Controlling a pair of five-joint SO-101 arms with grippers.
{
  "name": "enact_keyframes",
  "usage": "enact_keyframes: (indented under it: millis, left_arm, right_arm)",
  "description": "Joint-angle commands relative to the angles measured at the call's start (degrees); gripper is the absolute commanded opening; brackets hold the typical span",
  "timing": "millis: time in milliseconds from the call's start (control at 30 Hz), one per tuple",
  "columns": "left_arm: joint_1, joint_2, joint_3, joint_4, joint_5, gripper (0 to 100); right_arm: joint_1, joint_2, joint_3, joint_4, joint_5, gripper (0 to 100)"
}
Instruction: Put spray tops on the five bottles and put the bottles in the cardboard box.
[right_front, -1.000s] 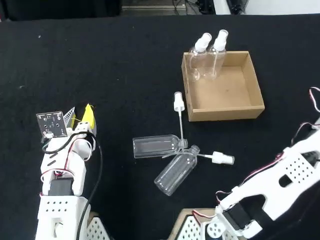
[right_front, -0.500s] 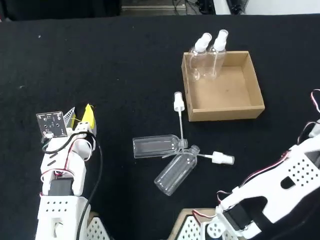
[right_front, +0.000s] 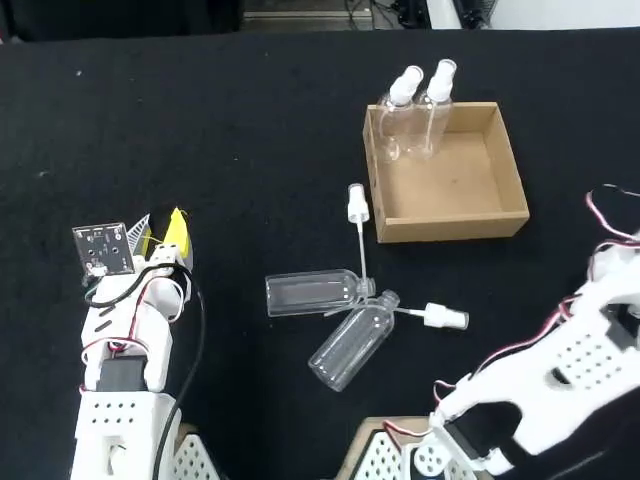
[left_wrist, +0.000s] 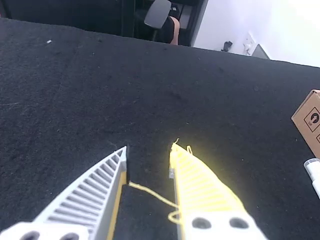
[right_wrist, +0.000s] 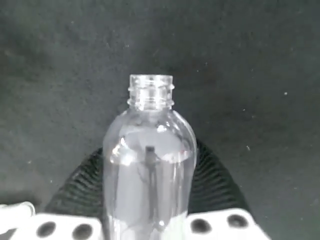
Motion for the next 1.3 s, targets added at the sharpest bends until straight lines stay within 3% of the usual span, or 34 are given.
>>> enact_keyframes:
  millis: [0, 333, 467, 600, 933, 1267]
  left_arm:
    - [-0.22, -0.7, 1.36, -0.26, 0.35, 14]
    - [-0.31, -0.7, 1.36, -0.18, 0.35, 14]
    - [-0.31, -0.7, 1.36, -0.26, 0.35, 14]
    - [-0.31, -0.7, 1.36, -0.26, 0.35, 14]
    - [-0.31, -0.7, 1.36, -0.18, 0.35, 14]
    - [-0.31, -0.7, 1.36, -0.26, 0.35, 14]
  right_arm:
    - [-3.69, -15.52, 18.86, -12.4, 0.7, 1.1]
    - [-10.55, -42.95, 59.38, -41.49, 0.79, 1.3]
    - [-10.73, -46.02, 65.1, -44.22, 0.79, 14.3]
    - [-10.46, -46.55, 64.84, -40.97, 0.79, 29.0]
    - [-9.58, -46.02, 39.34, -20.48, 0.7, 29.2]
    - [-3.08, -30.9, 23.69, -34.02, 0.7, 17.4]
